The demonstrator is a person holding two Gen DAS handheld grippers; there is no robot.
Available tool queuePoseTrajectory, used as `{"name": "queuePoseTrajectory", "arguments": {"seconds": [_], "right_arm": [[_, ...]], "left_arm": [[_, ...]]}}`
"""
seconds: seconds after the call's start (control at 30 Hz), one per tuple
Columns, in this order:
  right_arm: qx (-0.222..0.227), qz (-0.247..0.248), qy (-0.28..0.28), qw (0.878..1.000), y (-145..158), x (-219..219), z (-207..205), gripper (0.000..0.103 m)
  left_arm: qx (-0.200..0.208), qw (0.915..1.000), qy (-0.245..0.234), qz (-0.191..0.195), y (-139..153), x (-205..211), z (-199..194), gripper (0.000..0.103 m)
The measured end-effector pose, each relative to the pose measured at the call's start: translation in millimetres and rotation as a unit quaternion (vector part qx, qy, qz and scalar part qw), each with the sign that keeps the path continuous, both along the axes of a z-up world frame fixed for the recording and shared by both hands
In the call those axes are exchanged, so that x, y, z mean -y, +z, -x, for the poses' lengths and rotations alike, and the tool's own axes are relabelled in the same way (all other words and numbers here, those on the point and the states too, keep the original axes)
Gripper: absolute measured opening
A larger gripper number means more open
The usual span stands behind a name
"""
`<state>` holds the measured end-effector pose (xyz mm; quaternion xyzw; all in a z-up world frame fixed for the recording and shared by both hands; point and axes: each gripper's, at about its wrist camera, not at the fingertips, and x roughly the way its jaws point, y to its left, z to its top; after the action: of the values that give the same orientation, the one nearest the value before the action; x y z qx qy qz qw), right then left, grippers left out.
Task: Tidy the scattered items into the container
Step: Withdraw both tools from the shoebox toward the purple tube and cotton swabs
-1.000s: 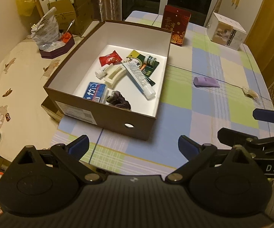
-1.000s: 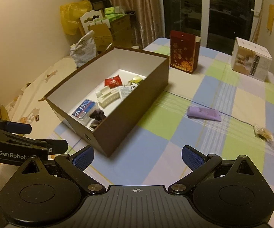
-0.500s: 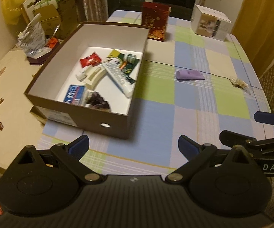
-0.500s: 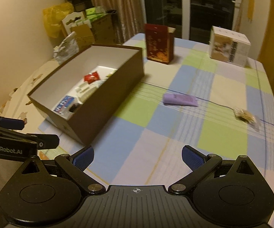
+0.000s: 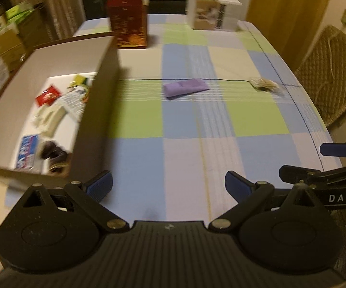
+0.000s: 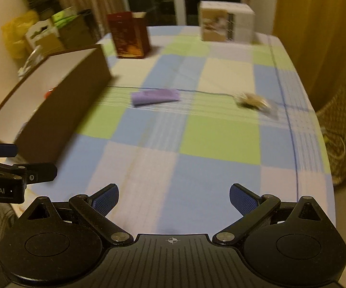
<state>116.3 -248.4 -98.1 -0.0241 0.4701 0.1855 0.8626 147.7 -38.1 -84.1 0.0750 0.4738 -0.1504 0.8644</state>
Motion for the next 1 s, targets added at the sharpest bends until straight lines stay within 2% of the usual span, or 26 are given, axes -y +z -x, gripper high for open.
{"name": "queuePoseTrajectory", "arguments": {"seconds": [0.17,0.3,0.43,0.6,0.77,0.87,1.0], "right_arm": [[-0.015,-0.009,-0.024,1.0,-19,26,-16,0.103],[-0.07,-0.024,-0.052,0.996,-36,40,-37,0.103],[-0.066,-0.015,-0.082,0.994,-43,48,-58,0.103],[-0.066,-0.023,-0.112,0.991,-57,62,-89,0.103],[-0.034,0.013,-0.086,0.996,-67,60,-115,0.103],[0.01,0.041,-0.05,0.998,-67,59,-130,0.103],[0.074,0.07,0.008,0.995,-67,63,-151,0.103]], "left_arm": [[-0.011,0.9996,-0.024,-0.011,-27,27,-28,0.098],[-0.018,0.9988,-0.041,-0.02,-47,45,-52,0.098],[-0.013,0.998,-0.057,-0.025,-58,60,-76,0.098],[0.012,0.9965,-0.08,-0.02,-68,77,-104,0.098],[0.01,0.9964,-0.081,-0.022,-82,86,-131,0.098],[0.016,0.9968,-0.075,-0.023,-88,86,-143,0.098],[0.016,0.9977,-0.058,-0.03,-95,81,-159,0.096]]}}
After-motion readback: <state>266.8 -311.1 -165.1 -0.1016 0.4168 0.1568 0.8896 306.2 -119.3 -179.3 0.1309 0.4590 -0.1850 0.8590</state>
